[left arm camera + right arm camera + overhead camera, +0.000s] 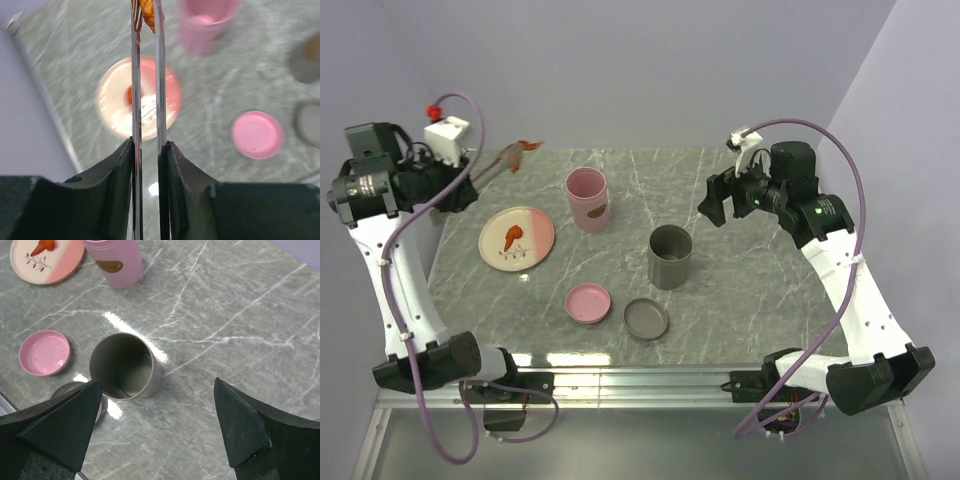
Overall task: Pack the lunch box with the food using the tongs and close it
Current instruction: Pick up the fake food from the plate, then place the fake food in the packing box.
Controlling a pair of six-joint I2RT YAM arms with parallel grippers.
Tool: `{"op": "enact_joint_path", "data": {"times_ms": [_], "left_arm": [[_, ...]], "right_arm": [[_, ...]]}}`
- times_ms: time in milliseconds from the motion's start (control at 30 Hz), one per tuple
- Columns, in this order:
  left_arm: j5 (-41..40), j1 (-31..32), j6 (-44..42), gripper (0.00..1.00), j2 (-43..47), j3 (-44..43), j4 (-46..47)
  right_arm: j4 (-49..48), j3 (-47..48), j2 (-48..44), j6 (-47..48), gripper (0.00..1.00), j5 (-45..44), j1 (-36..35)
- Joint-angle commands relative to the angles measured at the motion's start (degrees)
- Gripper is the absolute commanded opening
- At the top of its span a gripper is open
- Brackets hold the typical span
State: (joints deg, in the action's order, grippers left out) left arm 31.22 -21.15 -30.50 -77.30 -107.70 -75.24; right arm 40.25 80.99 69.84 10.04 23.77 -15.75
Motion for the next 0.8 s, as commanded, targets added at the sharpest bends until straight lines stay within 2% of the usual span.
{"op": "enact_joint_path", "data": {"times_ms": [0, 233, 367, 600, 767], "left_arm": [[1.0, 8.5, 3.0, 0.0, 1.8, -3.0, -1.7], [0.9, 20.8, 4.0, 0.0, -0.6, -7.3, -2.3], [-5.8, 33.4, 3.4, 0.0, -0.9, -4.7, -1.8], [-11.5, 46.2, 3.3, 0.0, -3.4, -5.1, -3.3], [-20.0, 54.2, 3.1, 0.0, -4.5, -3.2, -3.2]], "right_arm": [[-0.3, 2.2, -1.1, -1.2, 0.99, 1.3, 1.8], [0.0, 2.5, -1.8, -1.3, 0.99, 1.6, 5.3], [0.2, 2.2, -2.1, -1.5, 0.99, 1.9, 6.8], [0.4, 2.0, -2.1, -2.1, 0.99, 2.0, 8.3], [0.6, 2.2, -2.1, -2.2, 0.99, 2.0, 9.2]]}}
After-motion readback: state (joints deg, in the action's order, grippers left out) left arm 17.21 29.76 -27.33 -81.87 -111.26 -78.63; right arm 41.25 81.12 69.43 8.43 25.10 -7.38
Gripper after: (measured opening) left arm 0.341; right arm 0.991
